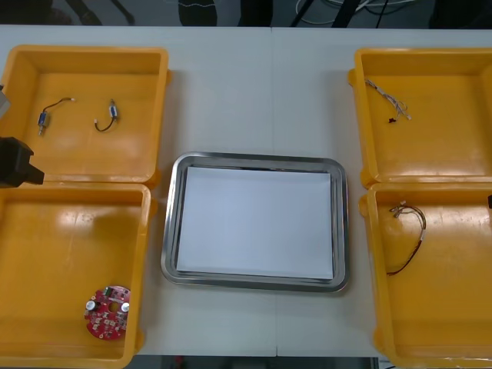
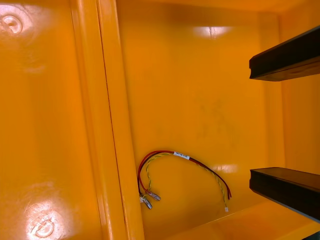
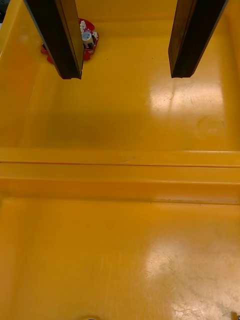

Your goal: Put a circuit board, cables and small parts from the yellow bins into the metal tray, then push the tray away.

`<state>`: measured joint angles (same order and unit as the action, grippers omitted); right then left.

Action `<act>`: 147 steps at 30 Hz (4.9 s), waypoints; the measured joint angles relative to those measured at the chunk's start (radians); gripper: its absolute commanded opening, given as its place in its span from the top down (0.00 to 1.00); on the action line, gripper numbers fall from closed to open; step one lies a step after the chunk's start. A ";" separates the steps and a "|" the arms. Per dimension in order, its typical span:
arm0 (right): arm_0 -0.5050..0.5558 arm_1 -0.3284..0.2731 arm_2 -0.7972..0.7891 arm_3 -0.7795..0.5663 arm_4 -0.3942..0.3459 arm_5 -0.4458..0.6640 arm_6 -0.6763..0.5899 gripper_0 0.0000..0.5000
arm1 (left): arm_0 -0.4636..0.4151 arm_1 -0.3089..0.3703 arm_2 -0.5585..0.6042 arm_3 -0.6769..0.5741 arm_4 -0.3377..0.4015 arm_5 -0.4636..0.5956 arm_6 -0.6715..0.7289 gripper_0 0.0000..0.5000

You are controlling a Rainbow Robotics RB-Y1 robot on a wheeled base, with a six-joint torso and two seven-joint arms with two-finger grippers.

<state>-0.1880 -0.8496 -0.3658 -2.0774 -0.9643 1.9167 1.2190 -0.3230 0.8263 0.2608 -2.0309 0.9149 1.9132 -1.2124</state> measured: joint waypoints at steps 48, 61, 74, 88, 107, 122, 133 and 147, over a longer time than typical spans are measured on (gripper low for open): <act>0.000 0.000 0.000 0.000 0.000 0.000 0.000 0.00 | 0.000 0.000 0.000 0.000 0.000 0.000 0.000 0.00; 0.000 0.000 0.000 0.000 0.000 0.000 0.000 0.00 | 0.004 0.000 0.000 0.000 0.000 0.000 0.000 0.00; 0.006 0.000 0.000 -0.001 -0.004 0.000 0.000 0.00 | 0.020 0.000 0.000 0.000 0.011 0.000 0.000 0.00; 0.008 0.000 0.000 -0.008 -0.022 0.000 0.000 0.00 | 0.126 0.025 0.000 -0.105 0.051 0.000 0.000 0.00; 0.094 0.044 0.000 -0.157 0.033 0.000 -0.012 0.00 | 0.404 0.125 -0.009 -0.314 0.105 -0.191 0.000 0.00; 0.145 0.179 0.000 -0.189 0.109 0.000 -0.074 0.00 | 0.562 0.239 -0.150 -0.357 0.043 -0.499 0.000 0.00; 0.192 0.238 0.058 -0.193 0.181 -0.019 -0.224 0.00 | 0.587 0.264 -0.299 -0.358 -0.063 -0.583 0.000 0.00; 0.194 0.289 0.171 -0.193 0.404 -0.066 -0.228 0.00 | 0.587 0.264 -0.431 -0.357 -0.182 -0.637 0.000 0.00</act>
<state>0.0060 -0.5609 -0.1952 -2.2708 -0.5603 1.8503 0.9908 0.2640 1.0905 -0.1701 -2.3883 0.7330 1.2764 -1.2120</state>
